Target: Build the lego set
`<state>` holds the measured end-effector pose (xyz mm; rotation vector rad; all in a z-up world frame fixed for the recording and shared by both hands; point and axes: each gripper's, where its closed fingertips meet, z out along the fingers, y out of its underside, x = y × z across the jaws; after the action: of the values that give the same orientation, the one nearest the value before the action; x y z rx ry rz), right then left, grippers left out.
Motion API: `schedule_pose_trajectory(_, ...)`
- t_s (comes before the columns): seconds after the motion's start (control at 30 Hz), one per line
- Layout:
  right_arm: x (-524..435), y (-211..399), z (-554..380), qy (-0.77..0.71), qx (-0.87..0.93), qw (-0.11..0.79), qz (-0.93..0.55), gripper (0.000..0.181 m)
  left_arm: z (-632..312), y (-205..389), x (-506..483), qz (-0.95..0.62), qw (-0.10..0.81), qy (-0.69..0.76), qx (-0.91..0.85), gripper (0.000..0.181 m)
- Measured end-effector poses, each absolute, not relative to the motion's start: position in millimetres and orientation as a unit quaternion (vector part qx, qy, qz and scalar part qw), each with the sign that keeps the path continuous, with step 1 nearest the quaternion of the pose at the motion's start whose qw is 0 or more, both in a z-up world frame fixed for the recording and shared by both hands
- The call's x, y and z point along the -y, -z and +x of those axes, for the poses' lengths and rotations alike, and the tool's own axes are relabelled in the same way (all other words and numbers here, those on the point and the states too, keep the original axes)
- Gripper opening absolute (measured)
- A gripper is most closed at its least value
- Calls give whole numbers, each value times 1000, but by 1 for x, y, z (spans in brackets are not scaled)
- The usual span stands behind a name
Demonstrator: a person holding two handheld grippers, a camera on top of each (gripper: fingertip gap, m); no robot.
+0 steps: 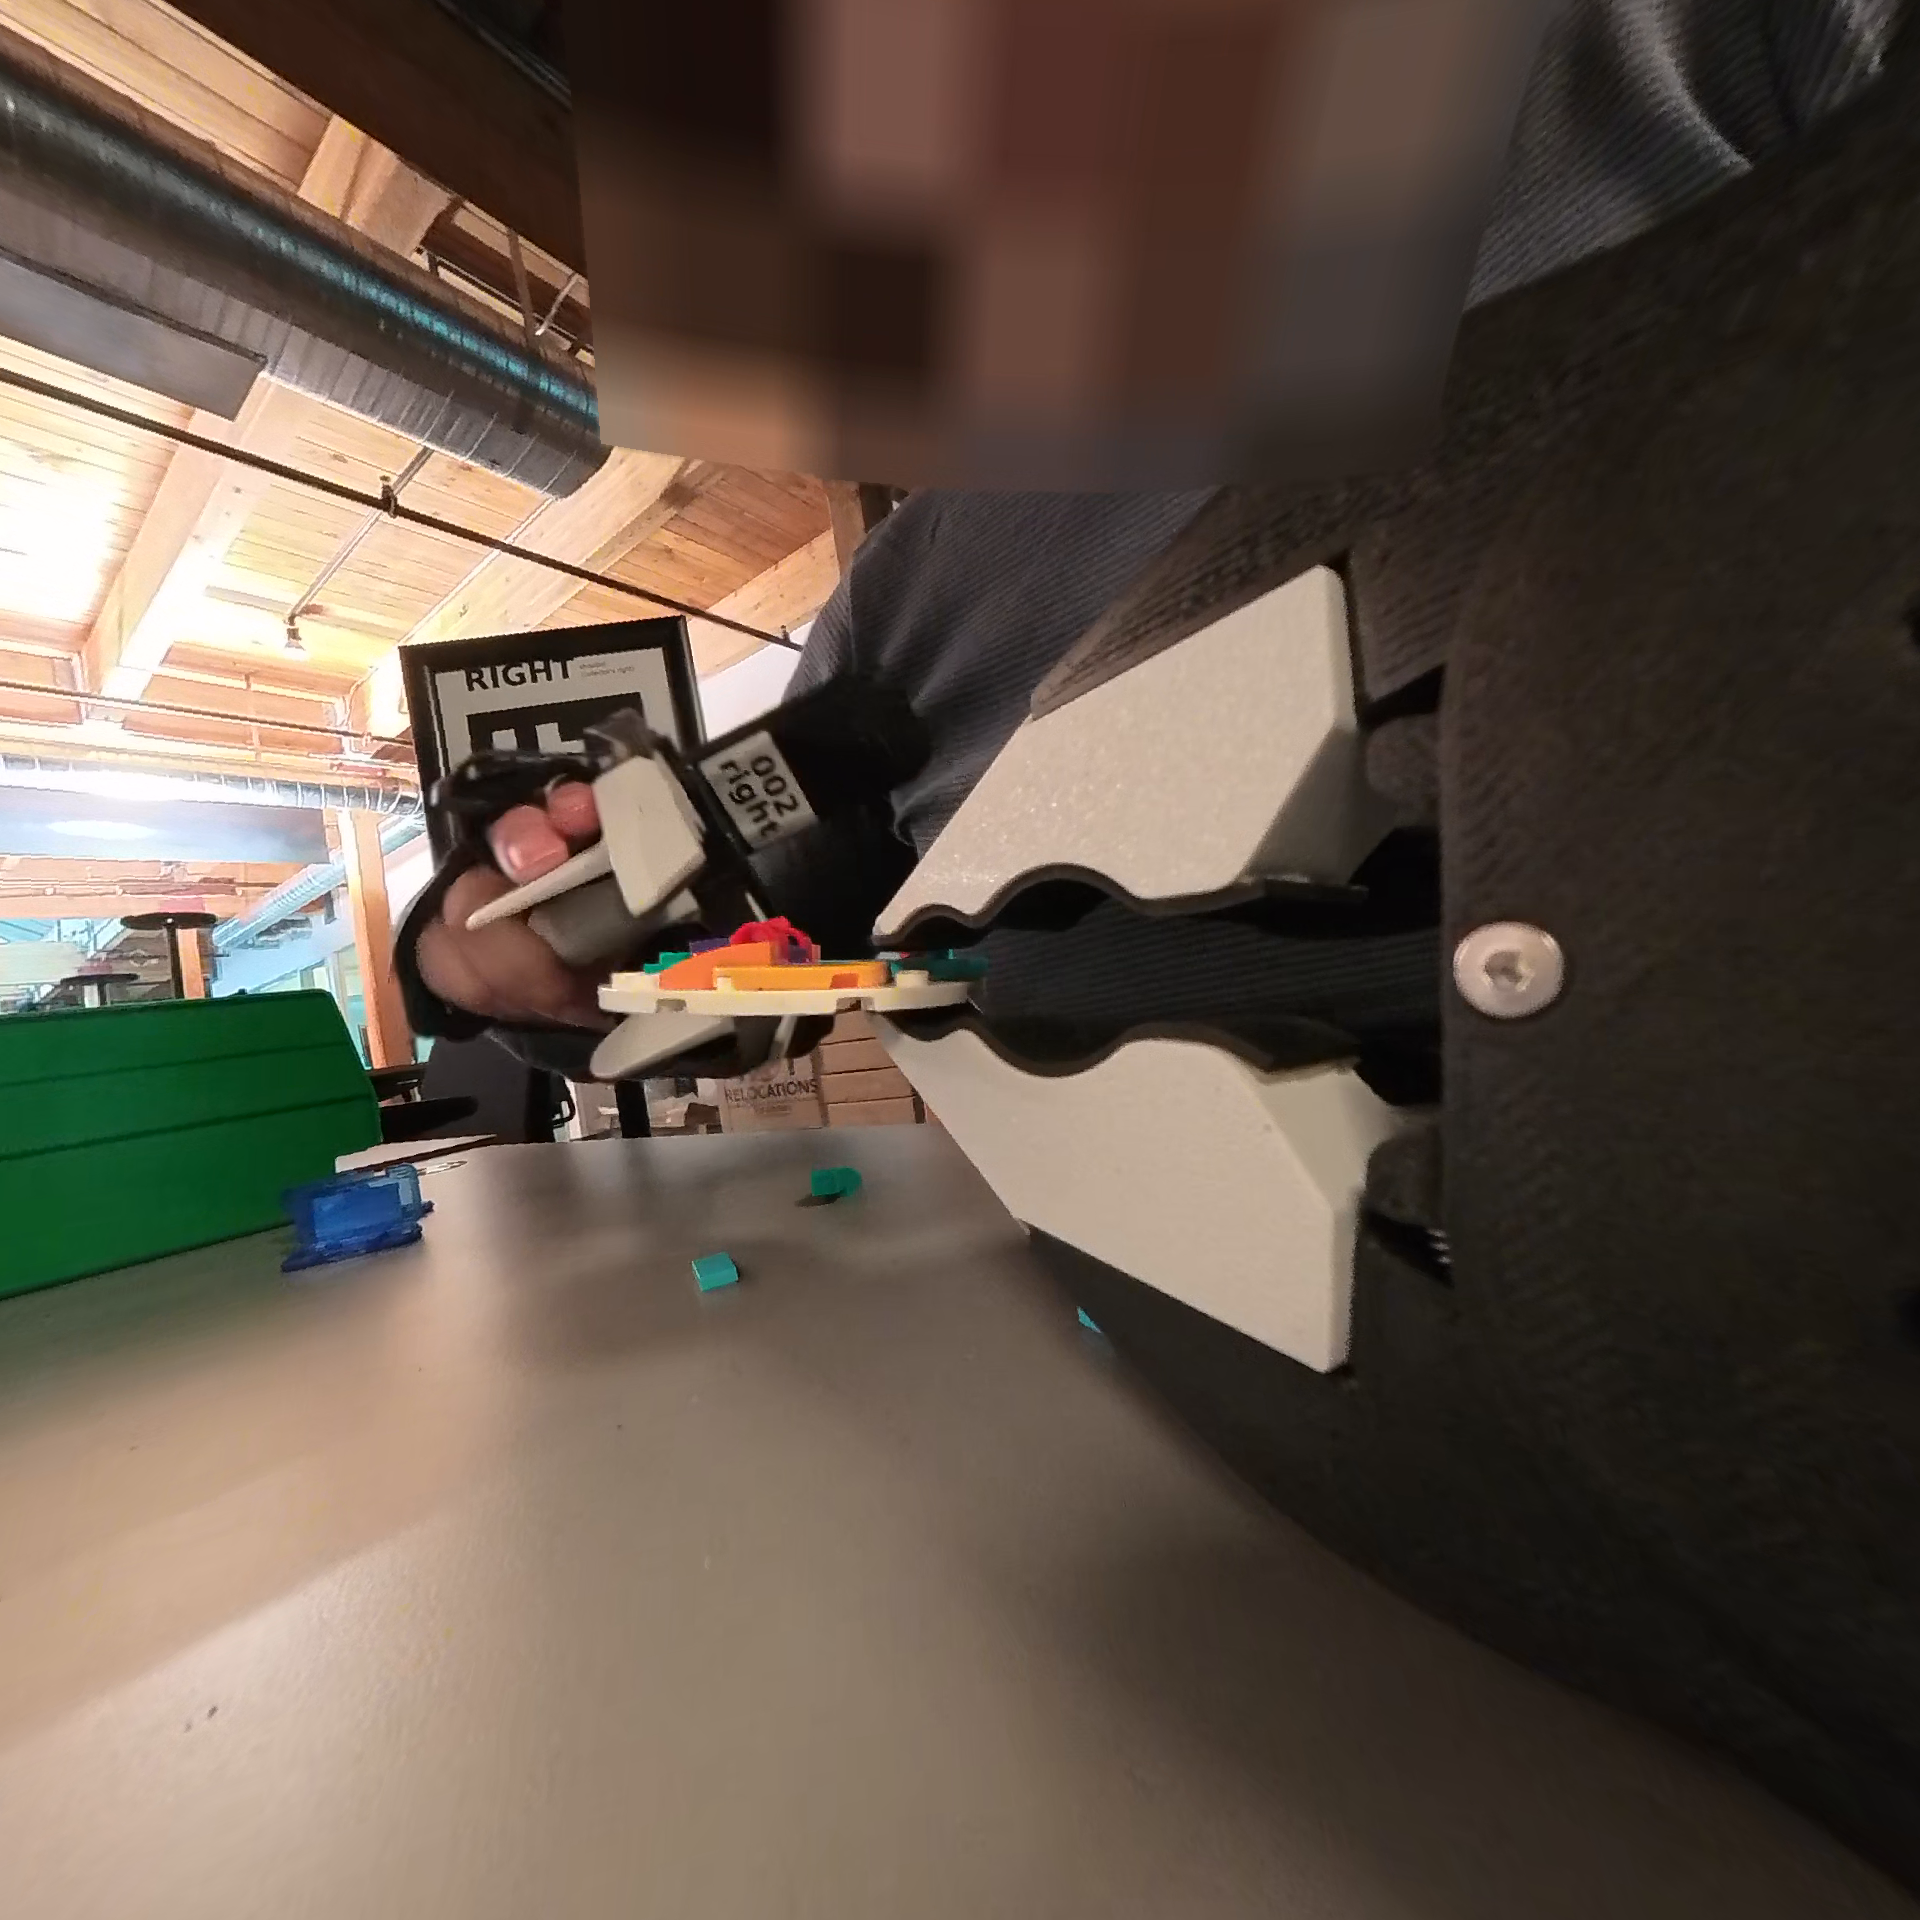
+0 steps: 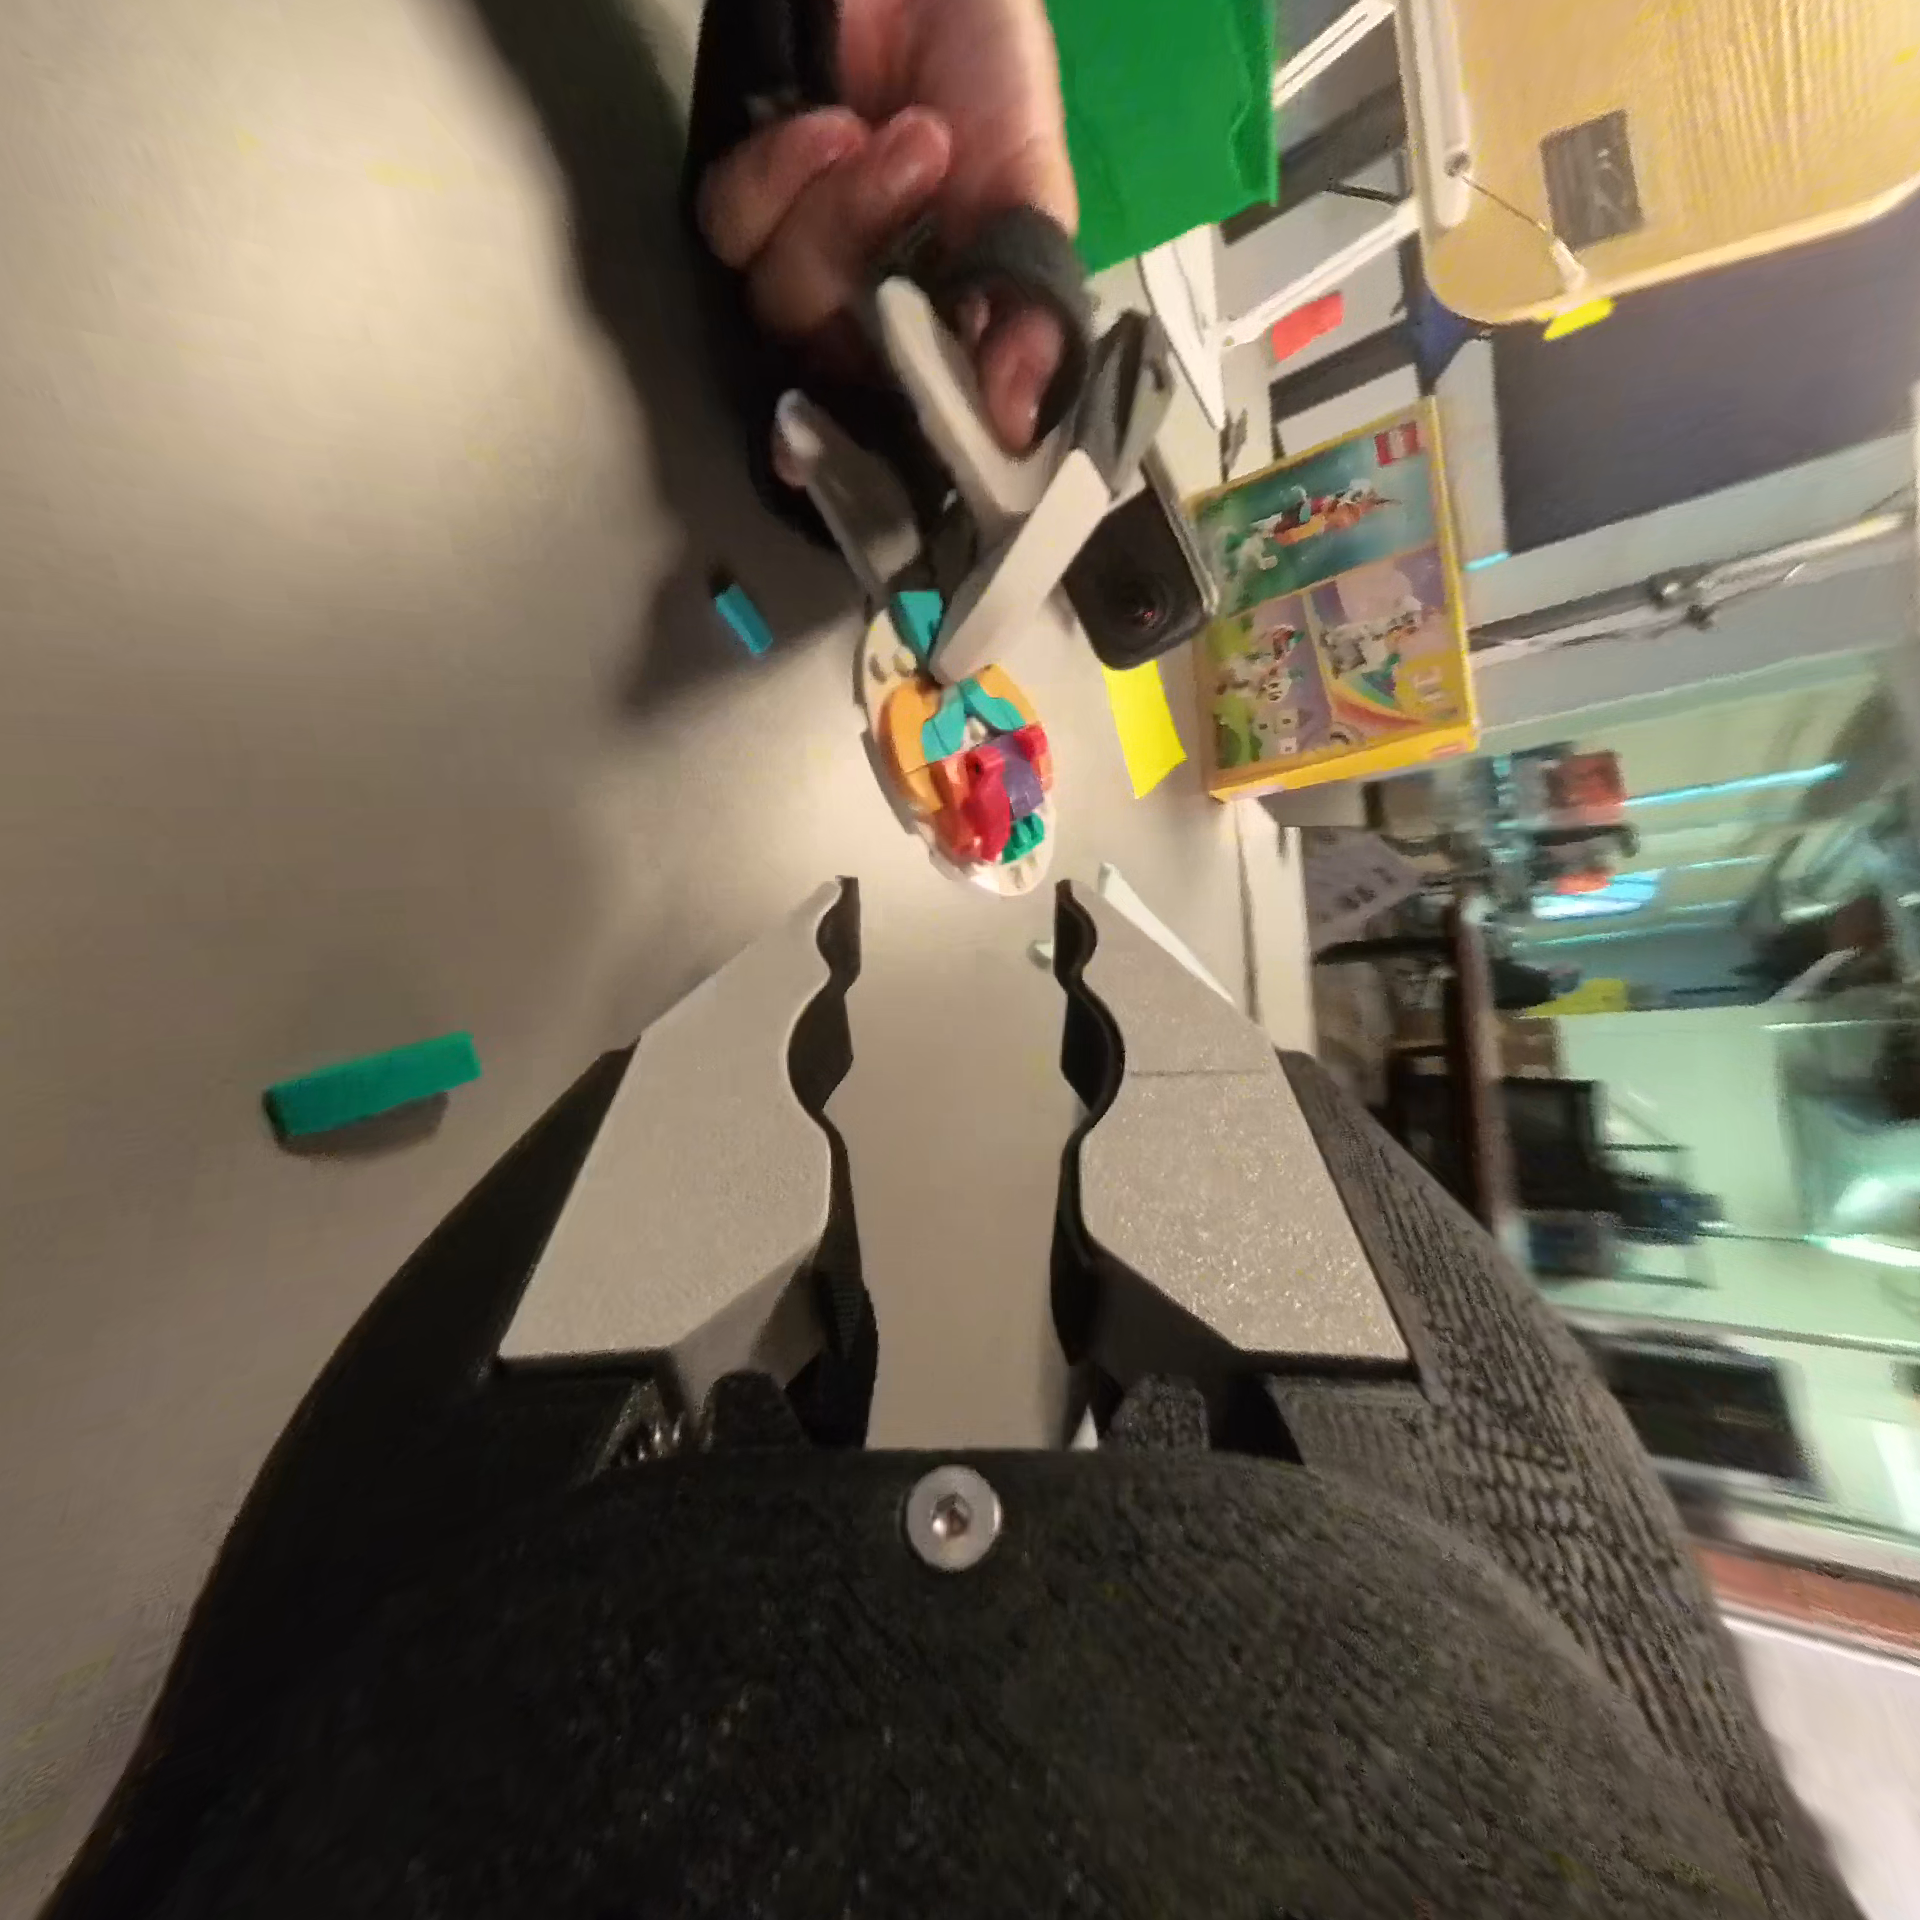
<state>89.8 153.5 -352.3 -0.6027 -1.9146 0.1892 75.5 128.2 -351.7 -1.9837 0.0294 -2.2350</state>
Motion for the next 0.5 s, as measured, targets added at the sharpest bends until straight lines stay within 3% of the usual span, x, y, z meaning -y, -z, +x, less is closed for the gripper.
schedule_pose_trajectory(0.2, -144, 333, 89, -350, 719, 436, -413, 29, 75, 351, -128, -661, 78, 747, -11, 7)
schedule_pose_trajectory(0.5, -142, 344, 82, -321, 734, 440, -406, 9, 76, 352, -127, -664, 74, 744, -14, 7)
